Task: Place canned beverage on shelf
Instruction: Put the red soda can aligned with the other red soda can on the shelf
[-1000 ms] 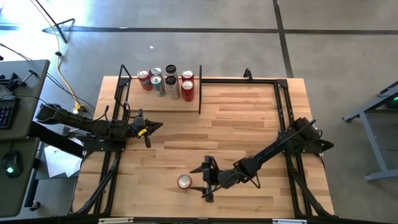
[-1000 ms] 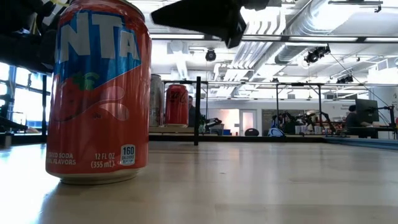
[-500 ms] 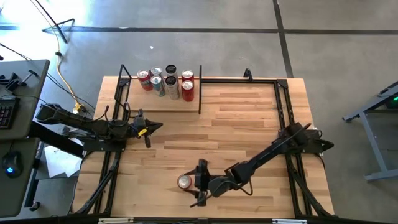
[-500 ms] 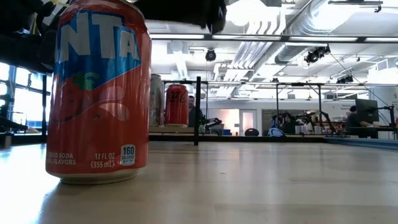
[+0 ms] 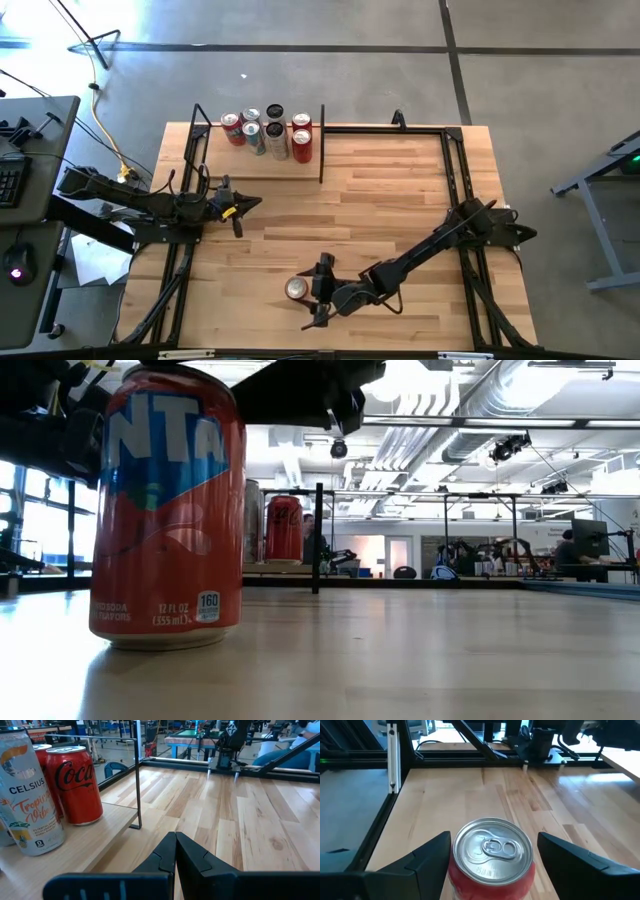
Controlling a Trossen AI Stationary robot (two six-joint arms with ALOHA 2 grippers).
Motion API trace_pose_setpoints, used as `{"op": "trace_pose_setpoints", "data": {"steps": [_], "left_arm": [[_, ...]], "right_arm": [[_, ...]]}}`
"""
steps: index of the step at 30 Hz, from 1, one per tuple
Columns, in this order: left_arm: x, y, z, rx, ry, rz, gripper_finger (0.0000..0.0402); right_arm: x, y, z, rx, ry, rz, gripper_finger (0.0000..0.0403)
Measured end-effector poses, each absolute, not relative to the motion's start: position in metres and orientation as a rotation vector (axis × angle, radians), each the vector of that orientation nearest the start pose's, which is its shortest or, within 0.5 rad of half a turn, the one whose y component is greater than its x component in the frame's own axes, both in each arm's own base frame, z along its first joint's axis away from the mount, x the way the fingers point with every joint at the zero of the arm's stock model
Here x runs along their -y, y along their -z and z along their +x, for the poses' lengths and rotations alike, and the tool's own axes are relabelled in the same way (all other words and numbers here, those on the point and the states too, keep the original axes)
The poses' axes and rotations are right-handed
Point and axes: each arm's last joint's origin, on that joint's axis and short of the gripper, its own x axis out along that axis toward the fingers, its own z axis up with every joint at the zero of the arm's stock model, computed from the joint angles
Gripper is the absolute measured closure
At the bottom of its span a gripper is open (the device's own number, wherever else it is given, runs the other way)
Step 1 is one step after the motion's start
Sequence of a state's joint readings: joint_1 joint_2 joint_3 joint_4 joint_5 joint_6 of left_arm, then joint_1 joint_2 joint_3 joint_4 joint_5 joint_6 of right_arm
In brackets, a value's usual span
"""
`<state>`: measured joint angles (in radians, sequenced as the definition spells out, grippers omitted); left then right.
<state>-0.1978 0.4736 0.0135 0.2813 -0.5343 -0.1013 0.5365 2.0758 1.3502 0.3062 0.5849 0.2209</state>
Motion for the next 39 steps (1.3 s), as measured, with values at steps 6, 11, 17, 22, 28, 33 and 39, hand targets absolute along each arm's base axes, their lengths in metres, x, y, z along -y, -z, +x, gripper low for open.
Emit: {"op": "trace_pose_setpoints", "data": {"steps": [6,11,17,22,28,33,39], "left_arm": [[0.01,-0.152,0.123,-0.15,-0.344,-0.036,0.0402],[0.01,-0.152,0.123,-0.15,-0.344,-0.036,0.0402],[0.01,-0.152,0.123,-0.151,-0.344,-0.036,0.0402],[0.01,-0.152,0.123,-0.151,-0.344,-0.036,0.0402],[0.01,-0.152,0.123,-0.151,-0.344,-0.036,0.0402],[0.01,-0.152,0.123,-0.151,-0.344,-0.036,0.0402],[0.01,-0.152,0.123,-0.151,-0.344,-0.036,0.0402]], "right_arm": [[-0.213,-0.178,0.402,-0.358,0.107,0.047,0.012],[-0.211,-0.178,0.403,-0.371,0.074,0.057,0.012],[-0.212,-0.174,0.404,-0.381,0.065,0.046,0.0121],[-0.212,-0.172,0.404,-0.384,0.058,0.037,0.0124],[-0.209,-0.173,0.406,-0.38,0.026,-0.003,0.0172],[-0.2,-0.174,0.412,-0.387,-0.028,-0.012,0.0174],[-0.182,-0.18,0.419,-0.392,-0.092,-0.081,0.0174]]}}
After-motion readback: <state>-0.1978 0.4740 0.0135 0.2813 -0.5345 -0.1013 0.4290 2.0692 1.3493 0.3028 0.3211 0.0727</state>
